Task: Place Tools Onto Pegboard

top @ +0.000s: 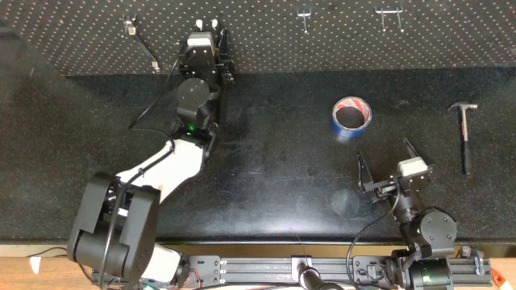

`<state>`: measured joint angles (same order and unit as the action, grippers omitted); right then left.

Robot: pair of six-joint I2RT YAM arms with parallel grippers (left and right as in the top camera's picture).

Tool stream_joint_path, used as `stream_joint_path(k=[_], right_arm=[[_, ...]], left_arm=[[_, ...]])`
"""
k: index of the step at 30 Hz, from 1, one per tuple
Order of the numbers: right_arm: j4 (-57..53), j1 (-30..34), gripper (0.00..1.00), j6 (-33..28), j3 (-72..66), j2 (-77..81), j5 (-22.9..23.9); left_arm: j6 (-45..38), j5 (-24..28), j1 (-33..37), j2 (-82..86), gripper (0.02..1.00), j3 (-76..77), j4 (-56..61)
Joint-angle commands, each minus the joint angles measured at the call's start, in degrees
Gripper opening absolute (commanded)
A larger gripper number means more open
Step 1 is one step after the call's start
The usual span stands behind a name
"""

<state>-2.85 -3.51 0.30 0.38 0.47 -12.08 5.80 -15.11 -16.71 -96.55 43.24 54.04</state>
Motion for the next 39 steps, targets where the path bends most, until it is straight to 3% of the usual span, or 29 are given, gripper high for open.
stream_joint_path(k=[1, 2, 3, 4, 5, 6, 7, 11, 15, 19, 24, 29, 37, 39], right_arm=[[-0.33, -0.44, 0.985, -0.52, -0.15, -0.35, 0.09], [-0.33, -0.44, 0.985, -0.55, -0.15, -0.37, 0.09], [-0.33, -0.44, 0.985, -0.55, -0.15, -0.35, 0.11], [-0.33, -0.44, 0.982, -0.55, -0.15, -0.37, 0.09], [-0.33, -0.44, 0.985, -0.55, -0.15, -0.37, 0.09], [-0.33, -0.44, 0.985, -0.55, -0.15, -0.35, 0.09], [-0.33, -0.44, 0.982, -0.55, -0.15, -0.35, 0.09], [-0.33, -0.44, 0.985, -0.55, -0.15, -0.35, 0.09], [-0.33, -0.44, 0.982, -0.55, -0.15, -0.35, 0.09], [-0.33, -0.44, 0.985, -0.55, -0.15, -0.37, 0.11], [-0.33, -0.44, 0.985, -0.55, -0.15, -0.37, 0.11], [-0.33, -0.44, 0.985, -0.52, -0.15, -0.35, 0.09], [-0.33, -0.44, 0.985, -0.55, -0.15, -0.35, 0.11], [-0.33, -0.44, 0.985, -0.55, -0.15, -0.37, 0.11]], left_arm=[[-0.26, 0.85, 0.50, -0.37, 0.071, 1.84, -1.18], [-0.28, 0.81, 0.59, -0.37, 0.071, 1.84, -1.16], [-0.31, 0.81, 0.72, -0.37, 0.233, 1.84, -1.16], [-0.26, 0.83, 0.90, -0.37, 0.476, 1.84, -1.18], [-0.26, 0.85, 0.94, -0.37, 0.603, 1.84, -1.22], [-0.26, 0.81, 0.94, -0.37, 0.842, 1.84, -1.29], [-0.28, 0.79, 0.96, -0.37, 0.985, 1.84, -1.33], [-0.28, 0.83, 1.01, 1.88, 0.996, 1.81, -5.64], [-0.09, 4.48, 1.01, 12.81, 0.996, 1.44, -23.61], [0.24, 5.68, 1.14, 25.75, 0.996, -7.85, -29.88], [18.01, 5.75, 8.35, 52.19, 0.996, -29.66, -29.70], [17.94, 6.14, 13.90, 65.44, 0.996, -36.15, -32.26], [8.00, 5.66, 14.14, 76.24, 0.996, -36.76, -47.69], [8.07, 6.64, 14.12, 79.21, 0.996, -40.68, -45.05]])
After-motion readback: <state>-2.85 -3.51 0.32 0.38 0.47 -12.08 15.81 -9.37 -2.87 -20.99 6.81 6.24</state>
